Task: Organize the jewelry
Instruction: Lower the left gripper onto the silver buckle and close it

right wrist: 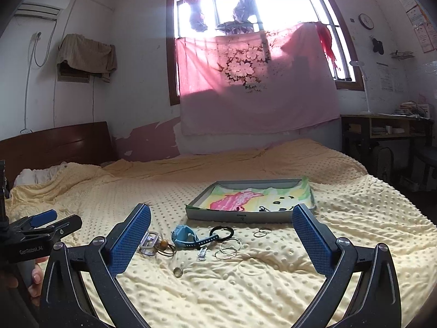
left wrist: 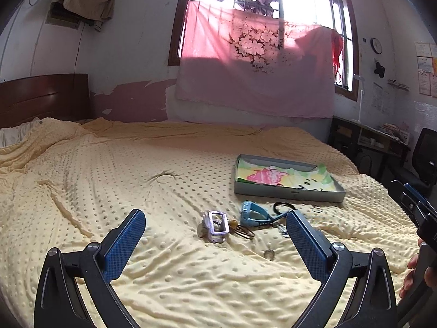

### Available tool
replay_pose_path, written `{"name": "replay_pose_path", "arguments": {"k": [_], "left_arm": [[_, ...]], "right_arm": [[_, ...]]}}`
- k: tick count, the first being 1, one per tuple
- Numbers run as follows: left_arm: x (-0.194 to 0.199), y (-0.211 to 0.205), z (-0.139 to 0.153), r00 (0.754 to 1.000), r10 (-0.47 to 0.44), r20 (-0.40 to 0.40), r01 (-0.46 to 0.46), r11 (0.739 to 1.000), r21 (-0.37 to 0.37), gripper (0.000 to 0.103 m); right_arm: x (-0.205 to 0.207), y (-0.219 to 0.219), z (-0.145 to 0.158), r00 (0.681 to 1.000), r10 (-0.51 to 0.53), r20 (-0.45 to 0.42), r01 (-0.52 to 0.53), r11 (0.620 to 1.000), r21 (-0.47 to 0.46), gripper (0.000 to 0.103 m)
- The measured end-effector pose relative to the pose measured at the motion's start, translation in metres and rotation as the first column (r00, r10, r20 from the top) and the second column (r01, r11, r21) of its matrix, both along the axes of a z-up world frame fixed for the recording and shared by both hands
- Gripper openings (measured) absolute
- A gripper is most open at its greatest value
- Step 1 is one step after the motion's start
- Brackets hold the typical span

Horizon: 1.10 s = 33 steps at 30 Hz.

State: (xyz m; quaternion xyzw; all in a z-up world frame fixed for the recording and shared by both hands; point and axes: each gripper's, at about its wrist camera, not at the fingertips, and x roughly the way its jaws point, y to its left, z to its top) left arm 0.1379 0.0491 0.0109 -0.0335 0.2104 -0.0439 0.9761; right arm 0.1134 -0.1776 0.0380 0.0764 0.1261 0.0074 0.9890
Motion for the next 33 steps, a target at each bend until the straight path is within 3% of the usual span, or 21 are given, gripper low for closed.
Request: {"name": "replay_pose_path", "arguments": {"k": [15,17,18,22,24,30,33], "left_arm": [[0.078,0.025,-0.040,0.994,0.009,-0.106,-0.012,1.000,-0.029,0.103],[0.084,0.026,-0.044,0.993,0.000,-0.121,-0.004,0.999,-0.036,0.098],[0.088,0.027,-0.047,0.991,-0.005,-0.131,0.000,0.999,-0.040,0.095],[0.101,0.029,-0.057,0.984,-0.028,-0.175,0.018,0.998,-0.060,0.077],[0.106,0.029,-0.063,0.980,-0.045,-0.196,0.031,0.997,-0.073,0.069],[0.120,0.025,-0.079,0.958,-0.121,-0.259,0.094,0.989,-0.114,0.046],[0.128,0.021,-0.084,0.948,-0.152,-0.279,0.119,0.984,-0.132,0.038]], "right_arm": [[0.102,0.039,-0.045,0.983,0.159,-0.093,-0.158,0.987,0.015,0.100],[0.111,0.046,-0.050,0.977,0.183,-0.112,-0.184,0.983,0.003,0.090],[0.116,0.049,-0.054,0.973,0.194,-0.128,-0.196,0.981,-0.004,0.078],[0.129,0.055,-0.063,0.956,0.233,-0.176,-0.235,0.972,0.011,0.062],[0.136,0.056,-0.070,0.944,0.258,-0.205,-0.258,0.966,0.026,0.048],[0.151,0.062,-0.088,0.901,0.330,-0.282,-0.327,0.943,0.062,0.024],[0.157,0.068,-0.096,0.874,0.365,-0.320,-0.362,0.929,0.073,0.024]]}}
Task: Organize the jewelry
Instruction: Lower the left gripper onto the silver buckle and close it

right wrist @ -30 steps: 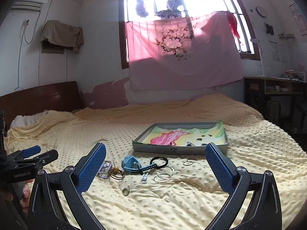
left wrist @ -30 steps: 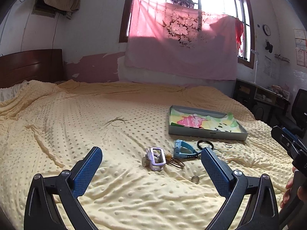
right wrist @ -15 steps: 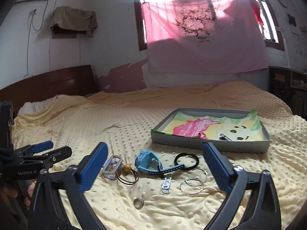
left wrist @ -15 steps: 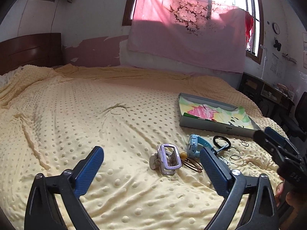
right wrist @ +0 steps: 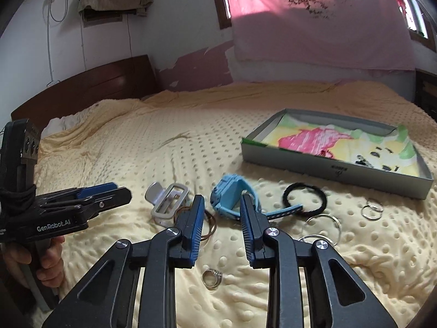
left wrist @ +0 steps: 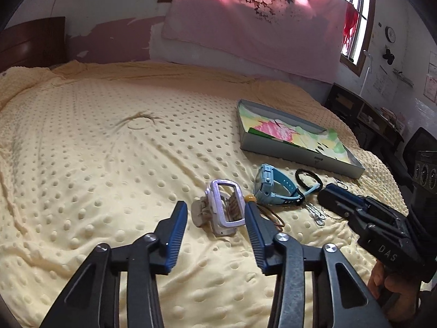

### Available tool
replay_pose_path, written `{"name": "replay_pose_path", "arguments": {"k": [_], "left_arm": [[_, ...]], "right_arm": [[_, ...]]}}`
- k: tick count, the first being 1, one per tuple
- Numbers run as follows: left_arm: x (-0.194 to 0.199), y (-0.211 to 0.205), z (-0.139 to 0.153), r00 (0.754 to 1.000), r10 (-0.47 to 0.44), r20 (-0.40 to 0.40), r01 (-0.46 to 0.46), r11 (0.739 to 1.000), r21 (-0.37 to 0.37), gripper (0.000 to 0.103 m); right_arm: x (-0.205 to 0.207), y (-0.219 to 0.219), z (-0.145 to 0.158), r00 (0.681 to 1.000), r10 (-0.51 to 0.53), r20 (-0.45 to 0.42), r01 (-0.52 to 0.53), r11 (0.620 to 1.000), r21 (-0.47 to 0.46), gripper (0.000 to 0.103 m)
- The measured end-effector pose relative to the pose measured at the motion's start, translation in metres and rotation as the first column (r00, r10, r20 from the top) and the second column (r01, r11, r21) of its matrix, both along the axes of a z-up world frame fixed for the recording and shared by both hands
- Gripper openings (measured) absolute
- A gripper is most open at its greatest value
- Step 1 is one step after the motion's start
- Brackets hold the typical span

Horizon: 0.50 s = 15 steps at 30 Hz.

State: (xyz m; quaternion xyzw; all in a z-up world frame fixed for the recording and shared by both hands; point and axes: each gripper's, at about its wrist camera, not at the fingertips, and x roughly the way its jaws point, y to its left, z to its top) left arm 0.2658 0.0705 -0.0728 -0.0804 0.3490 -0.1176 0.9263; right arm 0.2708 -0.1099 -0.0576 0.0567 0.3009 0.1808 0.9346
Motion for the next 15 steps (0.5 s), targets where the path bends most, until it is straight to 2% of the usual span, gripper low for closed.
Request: {"name": "replay_pose_path", "arguments": {"k": [2,9,15], "left_arm": [[0.005,-0.002,-0.002,1.000,-0.006,-0.013,0.006,1.000,-0.006,0.031],[0.021,-0.007,-0.011,0.998,-0.021,-0.053,0.021,1.000,-0.011,0.019],[0.027,-0.005,-0.015,0.998,0.005,-0.065,-0.007,1.000,-0.018,0.008]], "right_arm": [[0.006,0.004,-0.005,0.999,0.020,-0.032,-0.020,1.000,-0.007,0.024],[0.029,0.015,-0.023,0.987,0.071,-0.143,-0.073,0.997,-0.009,0.024],[0.041,0.026,-0.037,0.971,0.094,-0.221,-0.105,0.994,-0.041,0.023]]}}
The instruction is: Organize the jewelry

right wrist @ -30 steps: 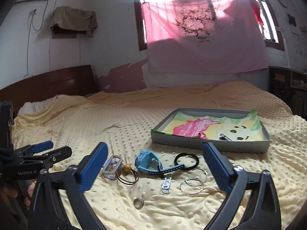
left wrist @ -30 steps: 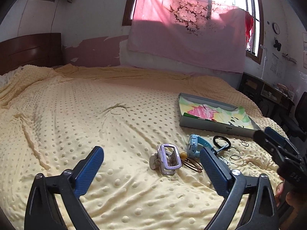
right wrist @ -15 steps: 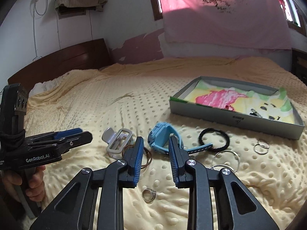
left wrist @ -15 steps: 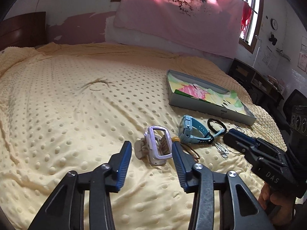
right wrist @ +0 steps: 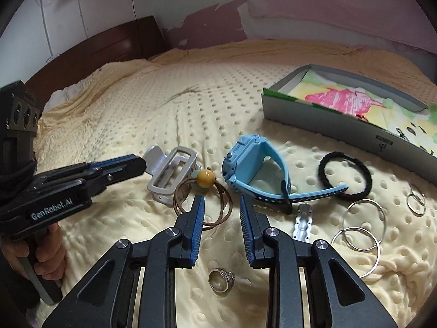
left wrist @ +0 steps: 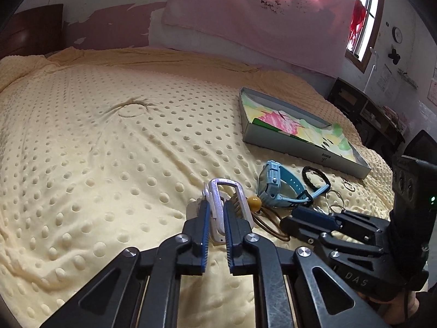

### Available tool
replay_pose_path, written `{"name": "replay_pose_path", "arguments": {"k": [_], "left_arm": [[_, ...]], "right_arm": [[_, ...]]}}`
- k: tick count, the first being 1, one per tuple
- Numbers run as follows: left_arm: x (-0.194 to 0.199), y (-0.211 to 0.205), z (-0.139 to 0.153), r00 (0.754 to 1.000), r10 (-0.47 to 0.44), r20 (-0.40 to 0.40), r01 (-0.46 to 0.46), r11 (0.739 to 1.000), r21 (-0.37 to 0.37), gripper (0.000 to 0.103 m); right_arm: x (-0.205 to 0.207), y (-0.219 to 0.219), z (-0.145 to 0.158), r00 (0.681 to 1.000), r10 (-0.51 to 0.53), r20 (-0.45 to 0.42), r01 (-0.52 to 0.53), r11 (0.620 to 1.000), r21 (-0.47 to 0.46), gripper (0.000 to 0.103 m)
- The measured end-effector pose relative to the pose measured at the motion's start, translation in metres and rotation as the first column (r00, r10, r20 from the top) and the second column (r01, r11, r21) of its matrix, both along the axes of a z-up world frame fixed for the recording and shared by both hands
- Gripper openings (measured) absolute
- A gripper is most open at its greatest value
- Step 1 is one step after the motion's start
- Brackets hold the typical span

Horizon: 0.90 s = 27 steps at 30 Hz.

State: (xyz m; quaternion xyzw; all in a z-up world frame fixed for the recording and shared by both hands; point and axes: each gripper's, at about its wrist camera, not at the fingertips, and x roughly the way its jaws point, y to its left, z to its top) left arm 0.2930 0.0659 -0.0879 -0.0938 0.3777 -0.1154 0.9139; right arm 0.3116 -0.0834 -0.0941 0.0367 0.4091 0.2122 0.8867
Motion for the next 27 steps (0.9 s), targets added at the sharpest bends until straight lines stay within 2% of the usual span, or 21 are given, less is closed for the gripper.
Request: {"name": "replay_pose_path", "arguments": {"k": [2,11,15,17,23,27], "left_arm": [[0.001,0.001,-0.001,1.000,0.006,-0.004,-0.006,1.000,-0.002,0.006],[0.008,-0.001,-0.006,0.999,0.015,-0.038,-0.014,0.999,0.029,0.003],[0.012,-0.001,-0.010,0.998,0.011,-0.055,-0.009,1.000,0.027,0.004],[0.013,-0.001,-0.011,0.998,0.014,-0.063,-0.012,1.000,0.027,0.004],[0.010,0.002,-0.010,0.998,0.018,-0.067,-0.018,1.000,0.000,0.003],[-0.003,-0.001,0.000,0.999,0.014,-0.042,-0.014,1.000,-0.003,0.003]], "right_arm": [[0.003,0.003,-0.005,1.000,-0.001,-0.025,0.001,1.000,-0.013,0.018],[0.013,0.013,-0.016,0.996,0.003,-0.087,-0.009,0.997,-0.073,0.018],[0.013,0.012,-0.017,0.996,-0.013,-0.091,0.006,0.997,-0.081,0.005],[0.012,0.009,-0.016,0.996,-0.020,-0.091,0.014,0.998,-0.069,0.003],[-0.006,-0.002,-0.002,0.999,-0.048,-0.015,0.047,0.999,-0.021,0.003],[-0.021,-0.011,0.014,0.996,-0.070,0.055,0.070,0.998,0.006,0.003]]}}
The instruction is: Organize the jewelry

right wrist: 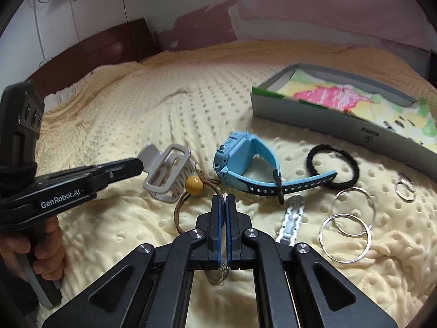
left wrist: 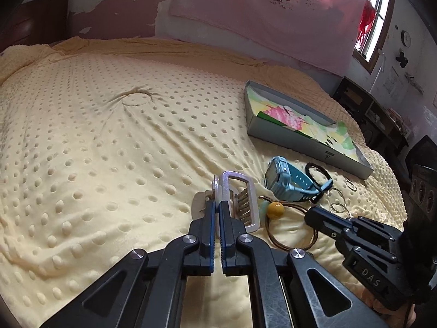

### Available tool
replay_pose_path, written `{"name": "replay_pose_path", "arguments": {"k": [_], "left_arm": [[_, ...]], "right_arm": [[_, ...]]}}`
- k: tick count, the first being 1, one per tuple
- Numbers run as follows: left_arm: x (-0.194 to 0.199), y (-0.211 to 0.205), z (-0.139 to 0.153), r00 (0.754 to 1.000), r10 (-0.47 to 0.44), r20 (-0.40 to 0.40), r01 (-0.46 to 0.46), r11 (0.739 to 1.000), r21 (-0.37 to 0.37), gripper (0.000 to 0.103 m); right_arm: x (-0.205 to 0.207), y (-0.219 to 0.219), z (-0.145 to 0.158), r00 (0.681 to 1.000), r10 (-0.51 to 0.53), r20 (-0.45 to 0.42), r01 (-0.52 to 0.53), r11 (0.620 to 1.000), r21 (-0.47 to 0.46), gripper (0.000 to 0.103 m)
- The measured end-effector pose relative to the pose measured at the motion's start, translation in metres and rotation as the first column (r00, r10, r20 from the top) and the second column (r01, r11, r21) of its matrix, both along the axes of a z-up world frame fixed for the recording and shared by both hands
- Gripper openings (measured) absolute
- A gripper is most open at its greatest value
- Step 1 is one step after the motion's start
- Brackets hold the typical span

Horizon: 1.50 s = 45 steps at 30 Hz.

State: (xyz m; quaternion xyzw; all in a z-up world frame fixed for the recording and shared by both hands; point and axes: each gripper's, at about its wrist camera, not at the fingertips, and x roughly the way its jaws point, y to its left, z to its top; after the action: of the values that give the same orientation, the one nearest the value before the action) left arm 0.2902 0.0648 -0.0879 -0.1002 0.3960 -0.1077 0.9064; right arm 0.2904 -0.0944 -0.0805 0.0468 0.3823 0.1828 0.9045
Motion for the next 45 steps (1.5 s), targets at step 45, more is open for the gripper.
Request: {"name": "replay_pose_path", "arguments": {"k": [45], "left_arm": [[0.134,-0.162,0.025,0.992,-0.085,0.096,0.088,0.995,-0.035,0.003]], "right_arm": [[0.097,-0.176,0.026,0.917,-0.379,0.128,0.373,0.925,0.066,0.002]]}}
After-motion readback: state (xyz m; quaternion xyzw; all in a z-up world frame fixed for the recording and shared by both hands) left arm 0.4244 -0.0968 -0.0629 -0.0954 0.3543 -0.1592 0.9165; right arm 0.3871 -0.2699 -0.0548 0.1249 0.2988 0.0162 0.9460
